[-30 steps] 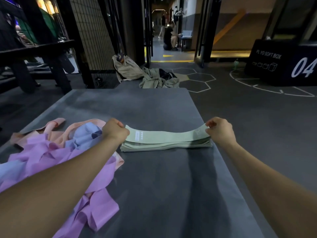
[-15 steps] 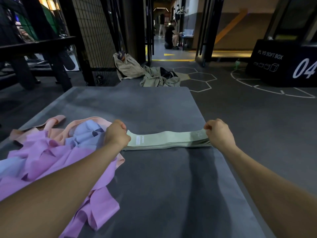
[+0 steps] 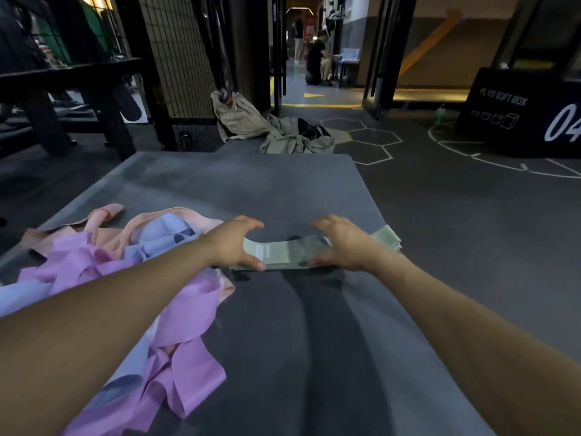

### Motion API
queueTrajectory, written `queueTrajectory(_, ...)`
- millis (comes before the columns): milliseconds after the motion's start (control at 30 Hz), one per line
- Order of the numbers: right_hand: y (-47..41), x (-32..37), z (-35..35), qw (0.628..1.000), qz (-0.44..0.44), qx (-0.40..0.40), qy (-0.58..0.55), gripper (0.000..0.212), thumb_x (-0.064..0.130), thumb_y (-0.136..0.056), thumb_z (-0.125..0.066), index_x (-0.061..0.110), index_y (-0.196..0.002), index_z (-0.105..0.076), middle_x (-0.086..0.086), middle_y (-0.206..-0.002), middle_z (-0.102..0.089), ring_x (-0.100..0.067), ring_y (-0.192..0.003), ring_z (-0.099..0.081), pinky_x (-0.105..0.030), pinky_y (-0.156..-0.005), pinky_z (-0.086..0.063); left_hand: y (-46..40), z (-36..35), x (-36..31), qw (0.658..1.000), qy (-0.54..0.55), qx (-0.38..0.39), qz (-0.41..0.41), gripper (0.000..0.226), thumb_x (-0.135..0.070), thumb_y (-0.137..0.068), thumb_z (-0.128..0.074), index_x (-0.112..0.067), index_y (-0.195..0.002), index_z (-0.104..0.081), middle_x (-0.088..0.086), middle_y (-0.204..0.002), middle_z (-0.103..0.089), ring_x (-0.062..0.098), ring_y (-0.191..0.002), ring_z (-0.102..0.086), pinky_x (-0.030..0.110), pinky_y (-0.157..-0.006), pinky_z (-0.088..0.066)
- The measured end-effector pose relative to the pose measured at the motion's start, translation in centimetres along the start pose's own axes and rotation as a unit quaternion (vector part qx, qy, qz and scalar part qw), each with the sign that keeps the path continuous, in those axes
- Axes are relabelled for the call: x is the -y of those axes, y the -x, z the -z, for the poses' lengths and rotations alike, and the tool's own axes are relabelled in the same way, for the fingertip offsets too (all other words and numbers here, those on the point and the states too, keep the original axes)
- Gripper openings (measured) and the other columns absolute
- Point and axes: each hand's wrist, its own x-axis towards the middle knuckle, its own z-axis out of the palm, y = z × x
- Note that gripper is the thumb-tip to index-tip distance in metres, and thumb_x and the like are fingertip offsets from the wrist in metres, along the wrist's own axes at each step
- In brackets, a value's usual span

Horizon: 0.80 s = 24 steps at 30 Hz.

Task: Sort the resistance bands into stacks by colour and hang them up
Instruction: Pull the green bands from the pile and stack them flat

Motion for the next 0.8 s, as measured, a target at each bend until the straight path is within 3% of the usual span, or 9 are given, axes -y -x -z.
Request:
queueTrajectory(167, -1.7, 0.3, -1.6, 0.997, -0.042, 0.07, -0.01, 0.092, 0.042, -0.063, -0.083, 0.013, -0.137, -0.037, -0.009, -0.135, -0.045, -0.028, -0.125, -0.044, -0.034, -0.103, -0.039, -1.2, -0.5, 0.8, 0.996, -0.05, 0.066, 0.01, 0.092, -0.034, -0.068, -0.081, -0.017, -0.144, -0.032, 0.0, -0.145, -0.038, 0.019, -0.131, -0.038, 0.029, -0.108, -0.033)
queueTrajectory(333, -1.8, 0.1, -1.8, 0.998, -0.035, 0.047, -0.028, 0.08, 0.036, -0.066, -0.082, 0.016, -0.133, -0.044, -0.007, -0.128, -0.048, -0.027, -0.117, -0.049, -0.031, -0.095, -0.04, -1.9, -0.8, 1.4, 0.995, -0.071, 0.069, 0.005, 0.077, -0.029, -0.069, -0.081, -0.017, -0.135, -0.044, 0.003, -0.133, -0.046, 0.022, -0.121, -0.046, 0.03, -0.102, -0.038)
queueTrajectory(533, -1.6, 0.0, -2.0, 0.999, -0.035, 0.035, -0.022, 0.083, 0.038, -0.067, -0.081, 0.014, -0.135, -0.04, -0.008, -0.13, -0.047, -0.028, -0.12, -0.047, -0.032, -0.099, -0.039, -2.0, -0.7, 0.8, 0.992, -0.099, 0.074, 0.009, 0.078, -0.031, -0.072, -0.078, -0.019, -0.137, -0.038, 0.003, -0.137, -0.041, 0.022, -0.123, -0.043, 0.03, -0.102, -0.036)
queueTrajectory(667, -0.6, -1.4, -0.9, 0.998, -0.038, 0.034, 0.04, 0.098, 0.043, -0.067, -0.08, 0.013, -0.144, -0.027, -0.009, -0.135, -0.042, -0.028, -0.126, -0.041, -0.033, -0.104, -0.033, -1.5, 0.1, -1.9, 0.985, -0.173, 0.023, -0.012, 0.106, -0.052, -0.063, -0.078, -0.027, -0.147, -0.019, 0.001, -0.144, -0.029, 0.025, -0.134, -0.03, 0.034, -0.109, -0.027)
queueTrajectory(800, 0.4, -4.1, 1.0, 0.991, -0.067, 0.074, 0.093, 0.094, 0.042, -0.068, -0.079, 0.012, -0.143, -0.029, -0.01, -0.141, -0.04, -0.029, -0.13, -0.038, -0.038, -0.107, -0.034, -2.7, -1.1, -6.5, 0.987, -0.146, -0.012, -0.062, 0.101, -0.047, -0.066, -0.079, -0.019, -0.145, -0.023, 0.005, -0.144, -0.032, 0.026, -0.133, -0.034, 0.037, -0.107, -0.035)
